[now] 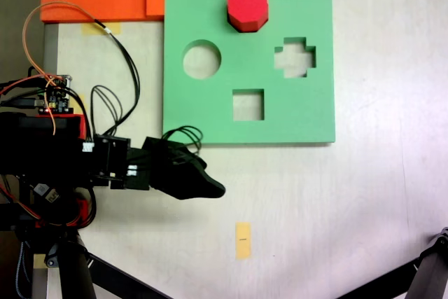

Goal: Put the octagonal pillar block into the corresponding hole

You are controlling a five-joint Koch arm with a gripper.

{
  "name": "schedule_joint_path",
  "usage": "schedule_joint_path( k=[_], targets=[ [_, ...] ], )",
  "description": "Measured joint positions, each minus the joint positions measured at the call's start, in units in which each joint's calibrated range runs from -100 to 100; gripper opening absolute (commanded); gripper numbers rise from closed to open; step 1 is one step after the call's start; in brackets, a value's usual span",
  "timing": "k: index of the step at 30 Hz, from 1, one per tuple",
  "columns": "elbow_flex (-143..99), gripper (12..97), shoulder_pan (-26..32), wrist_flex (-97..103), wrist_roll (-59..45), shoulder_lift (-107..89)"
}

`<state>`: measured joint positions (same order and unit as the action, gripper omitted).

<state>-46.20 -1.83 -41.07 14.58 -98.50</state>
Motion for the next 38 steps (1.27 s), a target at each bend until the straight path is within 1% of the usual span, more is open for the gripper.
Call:
schedule_joint_path(
  k=[1,4,7,10,13,15,16,17,19,38],
  targets=[
    [-9.2,48.9,0.2,10.2,-1.7,-0.3],
    [-32.1,48.9,0.3,38.4,-5.8,-0.7],
    [-47.4,48.9,0.3,56.2,-8.2,-0.7],
    [-52.8,48.9,0.6,58.1,-8.6,-0.7],
    [-52.9,49.1,0.7,57.8,-9.2,-0.7],
    [-52.9,48.9,0.8,52.8,-9.6,-0.7],
    [-52.9,46.2,0.8,50.0,-9.7,-1.0],
    [-52.7,46.1,0.9,48.3,-9.7,-1.1],
    [-52.7,49.3,0.9,48.0,-9.7,-1.1],
    [-52.7,49.4,0.9,48.0,-9.7,-1.1]
  ],
)
